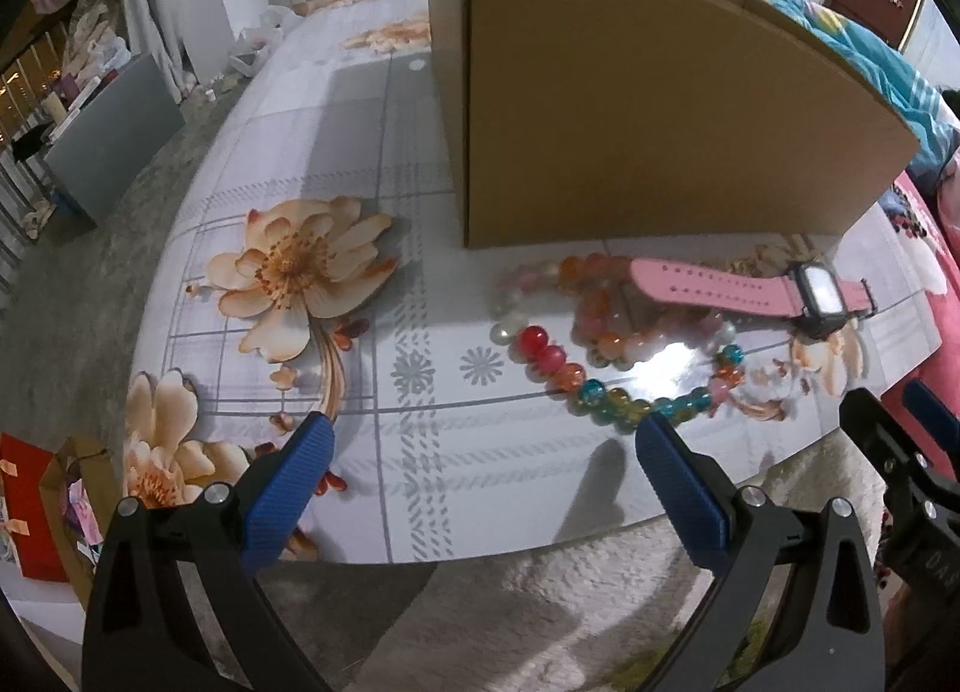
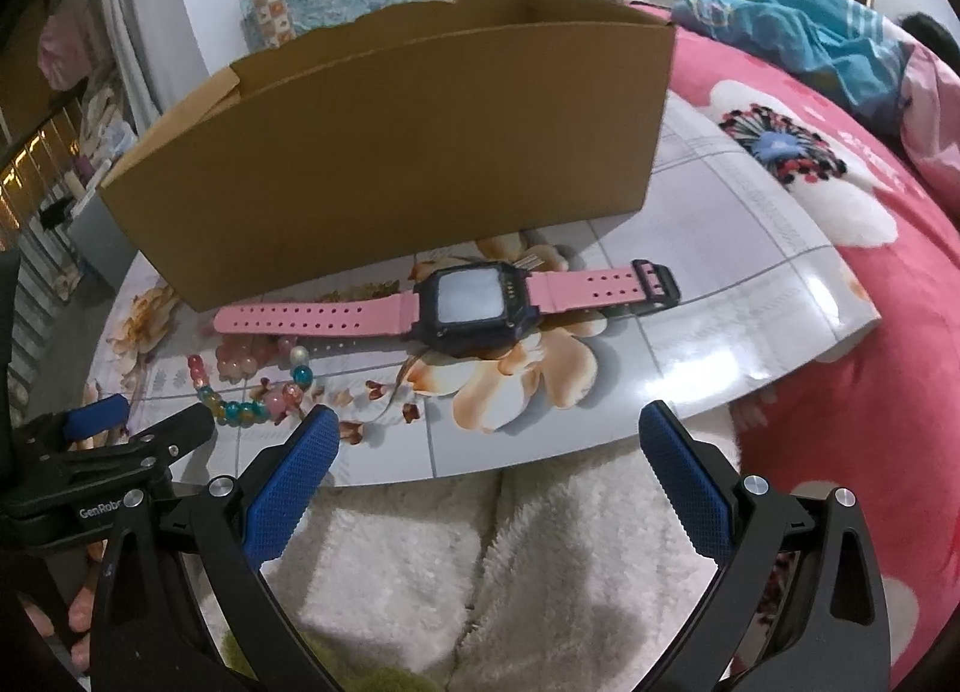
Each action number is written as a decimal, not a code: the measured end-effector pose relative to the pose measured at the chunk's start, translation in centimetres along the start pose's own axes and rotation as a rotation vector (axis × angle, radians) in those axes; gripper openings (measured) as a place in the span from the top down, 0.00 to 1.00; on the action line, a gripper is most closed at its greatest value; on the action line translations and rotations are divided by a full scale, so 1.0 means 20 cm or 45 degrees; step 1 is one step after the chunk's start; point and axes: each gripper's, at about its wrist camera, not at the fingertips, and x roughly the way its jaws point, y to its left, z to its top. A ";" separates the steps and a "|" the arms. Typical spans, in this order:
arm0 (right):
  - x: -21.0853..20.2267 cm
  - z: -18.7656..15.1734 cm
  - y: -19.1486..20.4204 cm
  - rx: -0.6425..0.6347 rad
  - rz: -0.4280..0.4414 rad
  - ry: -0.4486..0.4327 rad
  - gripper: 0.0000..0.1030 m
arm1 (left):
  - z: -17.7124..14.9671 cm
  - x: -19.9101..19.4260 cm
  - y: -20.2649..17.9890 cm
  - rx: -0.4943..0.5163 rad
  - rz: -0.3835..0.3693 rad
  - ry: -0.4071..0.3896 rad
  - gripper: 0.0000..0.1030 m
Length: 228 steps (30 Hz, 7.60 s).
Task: Organize jewelry
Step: 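Move the right gripper to the pink-strapped watch and close on its face, then lift the watch with the right gripper toward the cardboard box, then lower the watch into the box and open the right gripper, then withdraw the right gripper from the box back toward the bracelets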
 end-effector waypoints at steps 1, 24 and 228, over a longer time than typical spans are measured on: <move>0.01 0.00 0.01 -0.009 -0.002 0.004 0.06 | 0.00 0.01 0.00 0.014 0.007 -0.001 0.04; 0.16 0.05 0.04 -0.064 -0.096 0.063 0.06 | 0.15 0.14 0.04 0.265 -0.070 -0.030 0.04; 0.00 0.42 -0.52 -0.019 -0.071 0.069 0.08 | 0.22 0.10 0.07 0.249 -0.088 -0.084 0.05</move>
